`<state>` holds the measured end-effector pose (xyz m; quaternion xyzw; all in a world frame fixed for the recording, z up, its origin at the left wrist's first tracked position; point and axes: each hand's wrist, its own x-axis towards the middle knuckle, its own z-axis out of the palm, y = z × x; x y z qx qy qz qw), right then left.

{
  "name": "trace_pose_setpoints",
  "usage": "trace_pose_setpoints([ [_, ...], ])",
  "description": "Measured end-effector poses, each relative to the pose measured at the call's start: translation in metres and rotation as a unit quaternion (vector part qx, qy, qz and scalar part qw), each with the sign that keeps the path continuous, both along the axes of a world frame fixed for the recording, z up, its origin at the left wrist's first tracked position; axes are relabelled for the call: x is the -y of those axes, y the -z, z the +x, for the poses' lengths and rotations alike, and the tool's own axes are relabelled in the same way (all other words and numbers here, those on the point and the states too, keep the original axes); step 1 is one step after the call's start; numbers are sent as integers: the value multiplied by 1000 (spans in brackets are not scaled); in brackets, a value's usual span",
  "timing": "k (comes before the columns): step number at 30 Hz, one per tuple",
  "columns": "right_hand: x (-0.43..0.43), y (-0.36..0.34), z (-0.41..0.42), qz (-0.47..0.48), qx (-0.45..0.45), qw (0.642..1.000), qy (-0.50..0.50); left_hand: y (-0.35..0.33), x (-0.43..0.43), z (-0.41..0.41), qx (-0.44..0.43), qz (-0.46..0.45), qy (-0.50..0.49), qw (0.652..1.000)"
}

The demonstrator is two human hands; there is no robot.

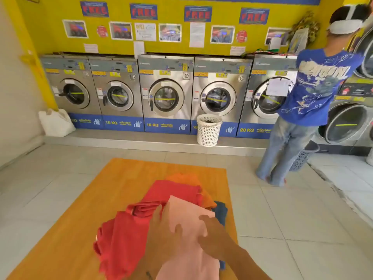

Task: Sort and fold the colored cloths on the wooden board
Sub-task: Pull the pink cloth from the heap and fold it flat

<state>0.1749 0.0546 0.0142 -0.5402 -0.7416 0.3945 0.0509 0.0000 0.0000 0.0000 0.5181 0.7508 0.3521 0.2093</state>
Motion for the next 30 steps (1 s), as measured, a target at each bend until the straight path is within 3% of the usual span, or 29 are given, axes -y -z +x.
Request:
trace_pose_setpoints([
  [4, 20, 26, -13, 26, 95, 995, 13, 29, 5, -10, -109, -99, 48, 988],
  [10, 21, 33, -39, 18, 117, 987, 113, 35, -9, -45, -64, -72, 144, 985],
  [14, 20, 33, -60, 28, 123, 978, 163, 31, -26, -58, 45, -35, 187, 981],
  [20, 17, 33, -67, 56, 35, 952, 299, 26, -29, -79, 102, 6, 215, 971],
  [23, 9, 26, -75, -13, -34, 925, 378, 29, -17, -93, 108, 67, 236, 964],
  [26, 5, 21, -83, -65, -95, 912, 395, 33, -5, -109, 95, 91, 243, 961],
  [30, 1, 21, -89, -2, -112, 916, 386, 29, -15, -124, 62, 69, 245, 965],
])
